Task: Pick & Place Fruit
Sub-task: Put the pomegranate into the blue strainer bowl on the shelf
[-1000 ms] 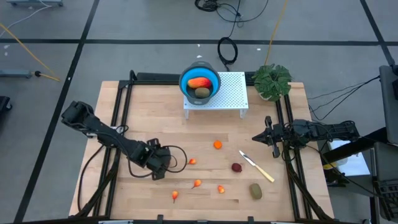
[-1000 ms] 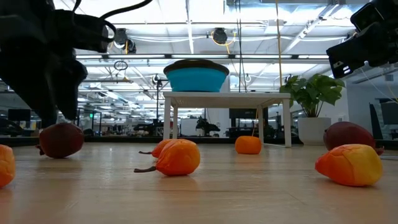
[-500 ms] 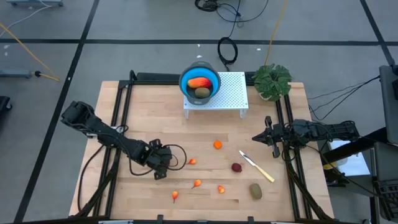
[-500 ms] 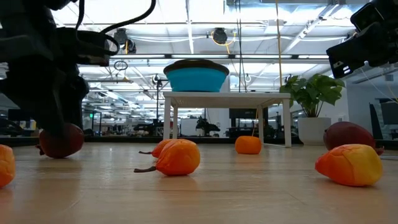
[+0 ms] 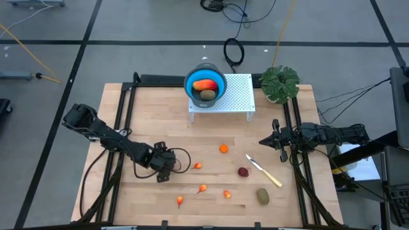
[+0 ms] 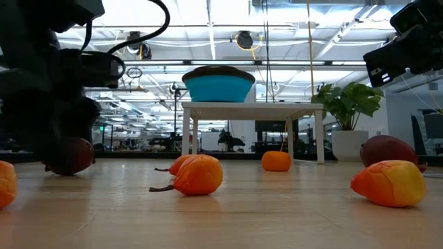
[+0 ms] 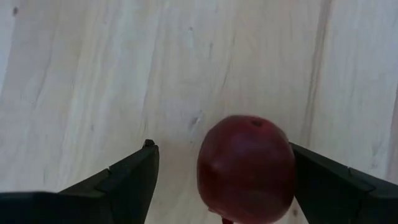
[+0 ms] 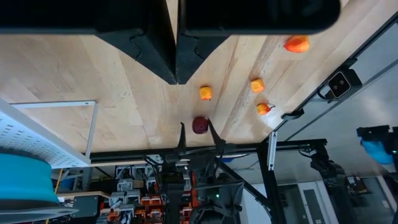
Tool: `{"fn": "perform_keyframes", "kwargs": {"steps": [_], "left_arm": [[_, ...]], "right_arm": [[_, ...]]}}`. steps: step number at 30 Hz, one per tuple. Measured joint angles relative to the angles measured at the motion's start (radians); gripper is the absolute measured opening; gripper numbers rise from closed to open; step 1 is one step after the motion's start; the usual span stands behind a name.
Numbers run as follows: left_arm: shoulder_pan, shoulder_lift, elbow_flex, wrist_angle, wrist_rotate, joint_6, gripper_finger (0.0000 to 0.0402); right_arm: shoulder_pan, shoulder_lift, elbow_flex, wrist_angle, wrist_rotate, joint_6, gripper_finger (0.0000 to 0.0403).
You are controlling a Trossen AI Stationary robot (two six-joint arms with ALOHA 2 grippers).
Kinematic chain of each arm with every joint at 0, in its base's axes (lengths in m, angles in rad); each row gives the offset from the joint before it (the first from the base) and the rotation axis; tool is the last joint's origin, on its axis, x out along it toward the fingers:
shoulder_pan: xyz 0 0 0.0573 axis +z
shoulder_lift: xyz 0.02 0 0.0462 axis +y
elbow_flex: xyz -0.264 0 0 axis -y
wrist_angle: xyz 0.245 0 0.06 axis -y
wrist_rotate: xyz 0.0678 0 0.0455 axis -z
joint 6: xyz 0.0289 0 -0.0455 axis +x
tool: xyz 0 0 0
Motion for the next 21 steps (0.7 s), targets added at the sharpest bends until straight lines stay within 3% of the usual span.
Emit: {"fn": "perform_keyframes", "kwargs": {"steps": [7, 16, 21], "left_arm": [[0.0, 0.0, -0.013, 0.006, 0.009, 0.021, 0.0317], [0.0, 0.0, -0.014, 0.017, 0.009, 0.019, 0.0215], [0.001, 0.0, -0.013, 0.017, 0.008, 0.013, 0.0179]], "right_arm": [[0.0, 0.0, 0.0, 0.0, 0.0, 0.0, 0.0], [0.0, 0.0, 0.0, 0.0, 0.0, 0.0, 0.0], [0.0, 0.0, 0.0, 0.0, 0.0, 0.0, 0.0]]}}
